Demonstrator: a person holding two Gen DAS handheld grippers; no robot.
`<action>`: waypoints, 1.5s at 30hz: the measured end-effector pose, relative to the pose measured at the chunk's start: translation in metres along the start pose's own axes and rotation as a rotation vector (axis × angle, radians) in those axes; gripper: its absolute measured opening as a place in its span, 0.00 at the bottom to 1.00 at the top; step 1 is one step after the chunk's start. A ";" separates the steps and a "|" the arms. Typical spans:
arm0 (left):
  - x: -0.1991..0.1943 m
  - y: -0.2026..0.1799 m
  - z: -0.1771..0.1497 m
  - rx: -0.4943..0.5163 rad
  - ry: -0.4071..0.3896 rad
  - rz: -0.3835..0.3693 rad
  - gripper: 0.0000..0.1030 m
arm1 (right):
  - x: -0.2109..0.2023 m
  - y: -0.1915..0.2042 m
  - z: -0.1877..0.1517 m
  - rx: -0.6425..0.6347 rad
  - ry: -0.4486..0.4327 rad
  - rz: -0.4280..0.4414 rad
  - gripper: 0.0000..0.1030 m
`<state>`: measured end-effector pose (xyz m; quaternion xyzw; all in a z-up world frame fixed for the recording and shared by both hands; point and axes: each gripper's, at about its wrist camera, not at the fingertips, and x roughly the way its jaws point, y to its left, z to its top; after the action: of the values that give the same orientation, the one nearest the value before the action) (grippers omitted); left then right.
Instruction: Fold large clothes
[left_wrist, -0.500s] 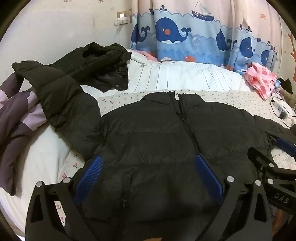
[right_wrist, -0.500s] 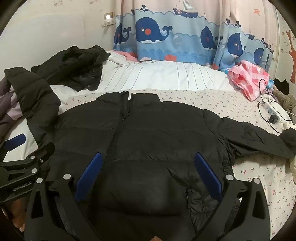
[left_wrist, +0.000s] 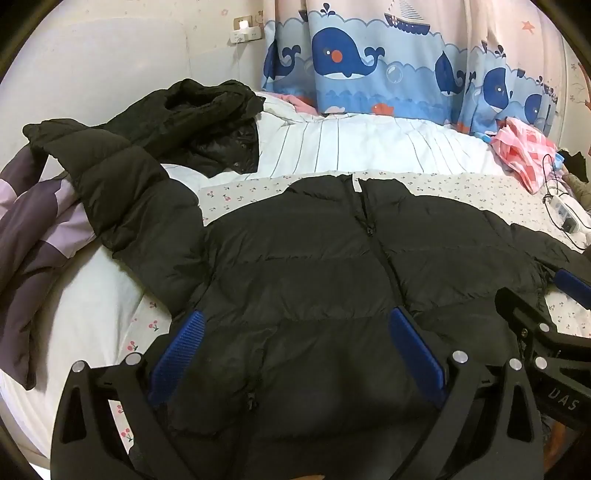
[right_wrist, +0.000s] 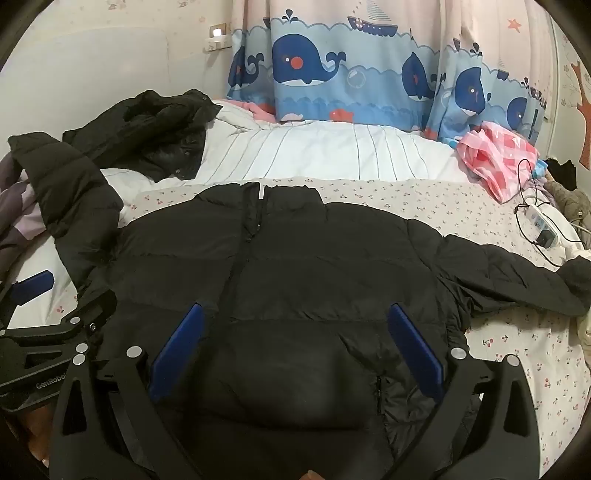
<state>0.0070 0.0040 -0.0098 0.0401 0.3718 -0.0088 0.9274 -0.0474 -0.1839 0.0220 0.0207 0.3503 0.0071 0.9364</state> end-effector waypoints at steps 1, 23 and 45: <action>0.000 -0.001 0.000 0.000 0.001 0.002 0.93 | 0.000 0.000 -0.001 -0.001 0.000 0.000 0.93; 0.001 -0.008 0.000 0.004 0.021 0.002 0.93 | 0.000 -0.001 -0.003 -0.007 0.002 -0.040 0.93; 0.006 -0.014 0.001 0.009 0.042 -0.003 0.93 | 0.004 -0.006 -0.002 -0.004 0.023 -0.038 0.93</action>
<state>0.0110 -0.0102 -0.0140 0.0439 0.3911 -0.0111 0.9192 -0.0458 -0.1895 0.0172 0.0124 0.3613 -0.0097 0.9323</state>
